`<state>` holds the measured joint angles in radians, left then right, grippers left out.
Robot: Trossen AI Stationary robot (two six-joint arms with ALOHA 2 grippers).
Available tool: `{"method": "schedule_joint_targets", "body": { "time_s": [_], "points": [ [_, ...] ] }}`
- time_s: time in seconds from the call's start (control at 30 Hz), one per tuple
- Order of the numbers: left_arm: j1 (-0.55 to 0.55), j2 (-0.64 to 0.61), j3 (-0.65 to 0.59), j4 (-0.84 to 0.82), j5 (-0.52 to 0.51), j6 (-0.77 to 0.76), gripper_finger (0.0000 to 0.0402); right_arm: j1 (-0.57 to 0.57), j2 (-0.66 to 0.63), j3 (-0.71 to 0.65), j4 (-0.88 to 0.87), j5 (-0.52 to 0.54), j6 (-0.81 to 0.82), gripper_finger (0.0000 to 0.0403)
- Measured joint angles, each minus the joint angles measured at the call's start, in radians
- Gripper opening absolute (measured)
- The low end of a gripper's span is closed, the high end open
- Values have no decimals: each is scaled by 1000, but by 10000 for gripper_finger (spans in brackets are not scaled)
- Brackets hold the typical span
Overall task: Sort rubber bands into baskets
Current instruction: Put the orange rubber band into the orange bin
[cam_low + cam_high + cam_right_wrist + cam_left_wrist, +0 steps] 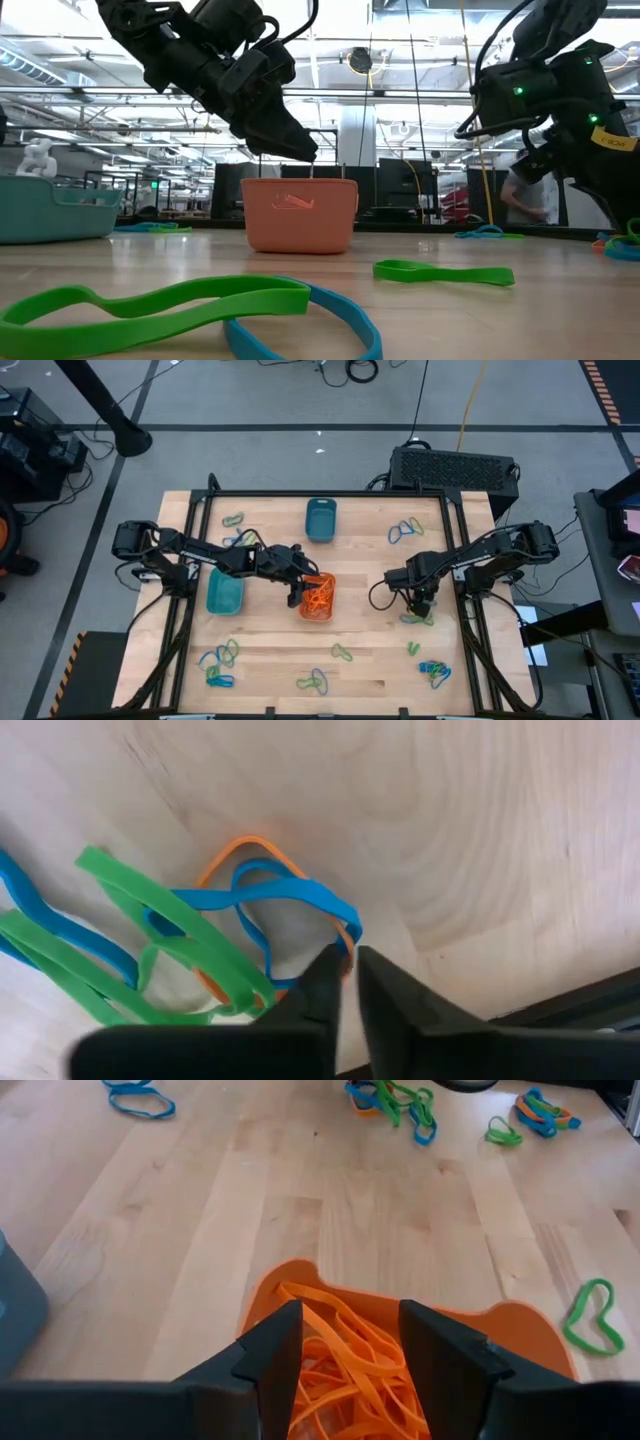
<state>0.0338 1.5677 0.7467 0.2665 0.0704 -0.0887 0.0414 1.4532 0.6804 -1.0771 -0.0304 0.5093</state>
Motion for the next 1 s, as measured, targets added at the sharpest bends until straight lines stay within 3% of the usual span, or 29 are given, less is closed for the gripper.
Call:
{"method": "schedule_joint_targets", "body": {
  "time_s": [0.3, 0.63, 1.0],
  "points": [
    [0, 0, 0, 1, 10, -2, 173, 0, 0, 84, -128, 10, -4, 2],
    [0, 0, 0, 11, 40, -1, 173, 0, 0, 324, -187, 242, -4, 1],
    [0, 0, -1, 23, 57, -1, 173, 38, 0, 394, -18, 153, -93, 0]
  ]
}}
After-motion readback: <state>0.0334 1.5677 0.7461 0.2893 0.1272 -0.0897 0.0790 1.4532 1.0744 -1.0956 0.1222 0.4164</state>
